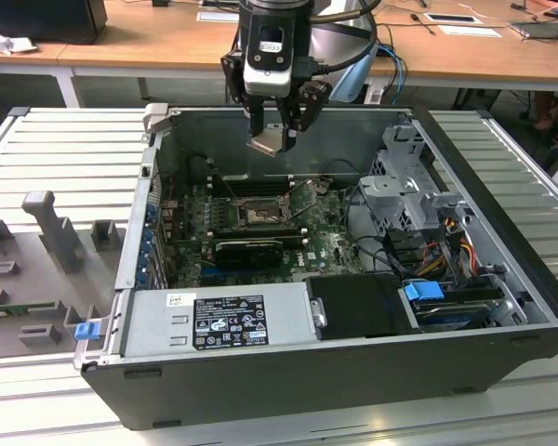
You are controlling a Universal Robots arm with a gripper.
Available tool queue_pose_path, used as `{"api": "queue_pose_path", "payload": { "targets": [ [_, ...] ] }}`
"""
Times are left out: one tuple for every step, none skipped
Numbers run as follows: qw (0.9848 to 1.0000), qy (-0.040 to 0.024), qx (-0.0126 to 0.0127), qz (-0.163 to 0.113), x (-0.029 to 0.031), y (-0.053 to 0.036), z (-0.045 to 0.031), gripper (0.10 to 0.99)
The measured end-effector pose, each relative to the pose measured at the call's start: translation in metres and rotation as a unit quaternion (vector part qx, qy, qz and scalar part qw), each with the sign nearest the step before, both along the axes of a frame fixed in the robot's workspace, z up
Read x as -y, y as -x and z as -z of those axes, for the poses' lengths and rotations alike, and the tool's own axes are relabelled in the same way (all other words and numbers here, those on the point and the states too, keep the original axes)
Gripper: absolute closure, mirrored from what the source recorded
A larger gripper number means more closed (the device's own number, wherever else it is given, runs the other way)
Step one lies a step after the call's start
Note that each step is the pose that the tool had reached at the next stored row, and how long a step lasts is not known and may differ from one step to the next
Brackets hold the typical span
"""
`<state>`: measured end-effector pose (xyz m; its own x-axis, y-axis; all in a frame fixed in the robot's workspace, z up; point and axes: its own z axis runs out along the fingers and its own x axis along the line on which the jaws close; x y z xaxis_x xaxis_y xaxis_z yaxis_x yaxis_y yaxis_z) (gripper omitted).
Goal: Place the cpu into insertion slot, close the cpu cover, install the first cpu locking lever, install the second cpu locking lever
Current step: 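Place the cpu into insertion slot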
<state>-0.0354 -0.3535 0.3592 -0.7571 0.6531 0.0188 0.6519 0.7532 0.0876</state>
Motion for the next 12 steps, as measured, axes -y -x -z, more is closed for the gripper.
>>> {"api": "queue_pose_path", "payload": {
  "targets": [
    [1.0000, 0.0000, 0.0000, 0.002, 0.0000, 0.0000, 0.0000, 0.557],
    [1.0000, 0.0000, 0.0000, 0.004, 0.0000, 0.0000, 0.0001, 0.557],
    [1.0000, 0.0000, 0.0000, 0.006, 0.0000, 0.0000, 0.0001, 0.557],
    [1.0000, 0.0000, 0.0000, 0.008, 0.0000, 0.0000, 0.0001, 0.557],
    [0.9999, 0.0000, 0.0000, 0.010, 0.0000, 0.0000, 0.0002, 0.557],
    [0.9999, 0.0000, 0.0000, 0.012, 0.0000, 0.0000, 0.0002, 0.557],
    [0.9999, 0.0000, 0.0000, 0.015, 0.0000, 0.0000, 0.0002, 0.557],
    [0.9999, 0.0000, 0.0000, 0.016, 0.0000, 0.0000, 0.0002, 0.557],
    [0.9998, 0.0000, 0.0000, 0.021, 0.0000, 0.0000, 0.0003, 0.557],
    [0.9997, 0.0000, 0.0000, 0.024, 0.0000, 0.0000, 0.0003, 0.557],
    [0.9997, 0.0000, 0.0000, 0.025, 0.0000, 0.0000, 0.0003, 0.557],
    [0.9996, 0.0000, 0.0000, 0.027, 0.0000, 0.0000, 0.0004, 0.557]
  ]
}}
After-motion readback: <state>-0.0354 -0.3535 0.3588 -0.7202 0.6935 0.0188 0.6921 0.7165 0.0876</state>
